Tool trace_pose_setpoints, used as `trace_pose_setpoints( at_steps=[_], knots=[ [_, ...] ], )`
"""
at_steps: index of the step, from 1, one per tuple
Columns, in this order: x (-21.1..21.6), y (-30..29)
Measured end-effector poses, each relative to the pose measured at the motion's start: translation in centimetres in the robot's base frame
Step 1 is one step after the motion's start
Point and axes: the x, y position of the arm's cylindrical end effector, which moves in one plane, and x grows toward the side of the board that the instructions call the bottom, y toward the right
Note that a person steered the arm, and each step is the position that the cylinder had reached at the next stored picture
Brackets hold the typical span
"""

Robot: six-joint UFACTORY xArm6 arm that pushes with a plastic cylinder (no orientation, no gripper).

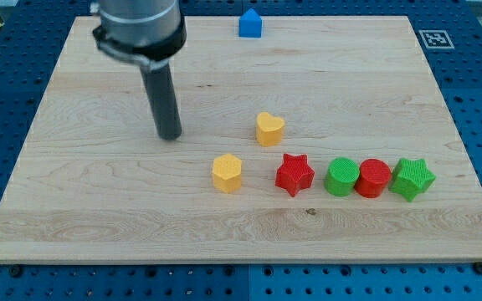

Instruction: Push the yellow hexagon to the top right

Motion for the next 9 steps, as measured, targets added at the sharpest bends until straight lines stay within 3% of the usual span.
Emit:
trace_pose_setpoints(
  at_steps=[1,2,4,9],
  knots=[
    [5.5,0.0],
    [8.1,0.8],
    [10.0,7.3],
    [1.5,8.0]
  ],
)
